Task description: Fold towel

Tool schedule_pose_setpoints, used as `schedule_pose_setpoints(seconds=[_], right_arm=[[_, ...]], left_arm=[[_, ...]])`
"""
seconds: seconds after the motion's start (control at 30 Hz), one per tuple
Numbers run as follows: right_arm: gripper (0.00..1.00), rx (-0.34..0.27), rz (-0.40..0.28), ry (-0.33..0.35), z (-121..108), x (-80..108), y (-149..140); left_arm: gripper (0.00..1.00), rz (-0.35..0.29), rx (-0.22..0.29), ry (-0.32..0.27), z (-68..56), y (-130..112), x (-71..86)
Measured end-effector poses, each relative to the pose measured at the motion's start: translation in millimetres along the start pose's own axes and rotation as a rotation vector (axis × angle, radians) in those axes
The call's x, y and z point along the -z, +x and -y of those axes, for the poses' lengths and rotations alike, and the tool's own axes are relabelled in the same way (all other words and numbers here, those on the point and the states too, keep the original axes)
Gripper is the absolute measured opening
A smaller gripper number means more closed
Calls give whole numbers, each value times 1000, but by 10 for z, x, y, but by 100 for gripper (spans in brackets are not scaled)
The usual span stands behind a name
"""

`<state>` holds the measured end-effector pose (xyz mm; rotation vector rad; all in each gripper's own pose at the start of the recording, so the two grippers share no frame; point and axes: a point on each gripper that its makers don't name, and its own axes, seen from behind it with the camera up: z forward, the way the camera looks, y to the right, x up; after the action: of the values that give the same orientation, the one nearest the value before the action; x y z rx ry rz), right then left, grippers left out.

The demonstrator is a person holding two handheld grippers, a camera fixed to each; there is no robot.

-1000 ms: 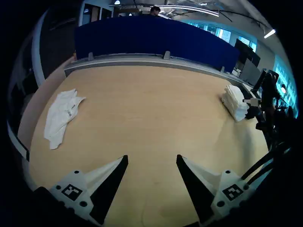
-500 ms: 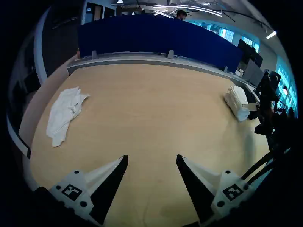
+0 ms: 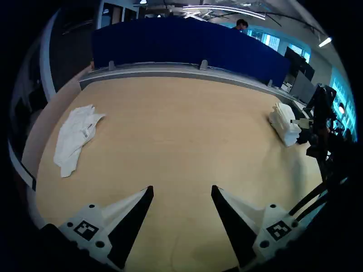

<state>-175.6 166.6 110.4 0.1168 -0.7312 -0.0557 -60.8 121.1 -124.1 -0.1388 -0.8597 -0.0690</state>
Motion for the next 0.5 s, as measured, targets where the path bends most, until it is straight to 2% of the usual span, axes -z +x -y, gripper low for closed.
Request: schedule_pose_setpoints(seconds=[0.27, 0.5], right_arm=[[100, 12, -30, -5, -94, -186, 412], [100, 6, -19, 5, -84, -413, 534]], left_arm=[[95, 6, -3, 10, 37, -14, 3], [95, 7, 9, 27, 89, -31, 28]])
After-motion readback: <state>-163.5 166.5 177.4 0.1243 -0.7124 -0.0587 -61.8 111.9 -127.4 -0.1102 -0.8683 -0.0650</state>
